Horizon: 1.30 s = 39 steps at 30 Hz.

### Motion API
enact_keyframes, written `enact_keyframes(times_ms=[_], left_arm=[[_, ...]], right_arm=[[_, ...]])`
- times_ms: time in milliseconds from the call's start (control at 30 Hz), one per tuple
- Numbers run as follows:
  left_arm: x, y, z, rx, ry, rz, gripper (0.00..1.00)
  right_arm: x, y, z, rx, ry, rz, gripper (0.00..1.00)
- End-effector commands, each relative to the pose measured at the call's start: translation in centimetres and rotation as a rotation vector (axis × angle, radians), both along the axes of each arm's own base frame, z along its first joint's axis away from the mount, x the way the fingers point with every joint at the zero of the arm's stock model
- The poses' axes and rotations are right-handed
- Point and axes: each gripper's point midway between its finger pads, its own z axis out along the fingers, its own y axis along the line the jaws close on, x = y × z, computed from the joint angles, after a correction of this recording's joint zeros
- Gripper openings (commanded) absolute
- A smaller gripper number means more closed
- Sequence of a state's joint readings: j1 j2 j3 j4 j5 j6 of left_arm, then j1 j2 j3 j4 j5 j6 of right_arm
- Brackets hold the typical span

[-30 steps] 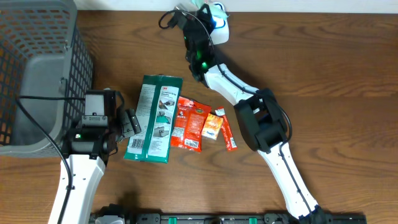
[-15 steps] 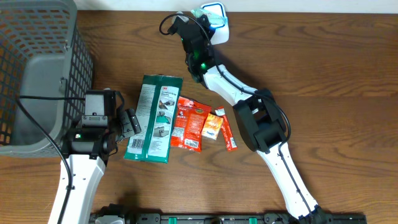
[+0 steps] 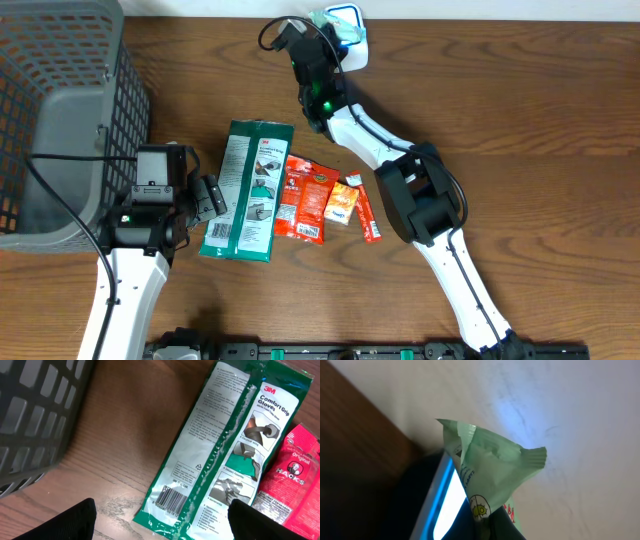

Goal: Scan the item barcode

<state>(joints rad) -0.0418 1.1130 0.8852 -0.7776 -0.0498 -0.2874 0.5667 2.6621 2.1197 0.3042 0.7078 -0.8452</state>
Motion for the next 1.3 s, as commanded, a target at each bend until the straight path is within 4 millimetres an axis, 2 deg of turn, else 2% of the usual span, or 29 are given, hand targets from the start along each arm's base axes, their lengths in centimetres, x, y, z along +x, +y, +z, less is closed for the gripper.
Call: enact_keyframes(times_ms=[0, 233, 367, 500, 633, 833, 900, 1100, 1267], left_arm=[[0.3, 0.0, 0.4, -0.005, -0.011, -0.001, 0.85], [0.3, 0.0, 0.4, -0.005, -0.011, -0.001, 0.85], [0.3, 0.0, 0.4, -0.004, -0.011, -0.001, 0.85], [0.3, 0.0, 0.4, -0.005, -0.011, -0.001, 0.85], [0.3, 0.0, 0.4, -0.004, -0.011, -0.001, 0.85], [0.3, 0.0, 0.4, -0.005, -0.011, -0.001, 0.85], [0.3, 0.0, 0.4, -0.005, -0.011, -0.001, 0.85], [0.3, 0.0, 0.4, -0.004, -0.011, -0.001, 0.85], [0.3, 0.0, 0.4, -0.004, -0.011, -0.001, 0.85]], right_arm=[[0.0, -0.4, 3.7, 0.087, -0.062, -0.031, 0.01], [-1.1, -0.6, 10.3, 0.141, -0.105, -0.030, 0.01], [-3.2, -1.6, 14.0, 0.221, -0.041, -0.054, 0.01], [-6.0, -3.8, 16.8, 0.351, 0.040, -0.108, 0.01], [-9.4, -6.3, 18.0, 0.452, 0.183, -0.138, 0.01], [-15.9, -11.6, 16.9, 0.603, 0.515, -0.202, 0.01], [-17.3, -13.3, 16.1, 0.655, 0.616, -0.217, 0.01], [-20.0, -19.3, 12.2, 0.778, 0.869, -0.341, 0.01], [-22.0, -24.5, 9.2, 0.847, 0.980, -0.503, 0.01]])
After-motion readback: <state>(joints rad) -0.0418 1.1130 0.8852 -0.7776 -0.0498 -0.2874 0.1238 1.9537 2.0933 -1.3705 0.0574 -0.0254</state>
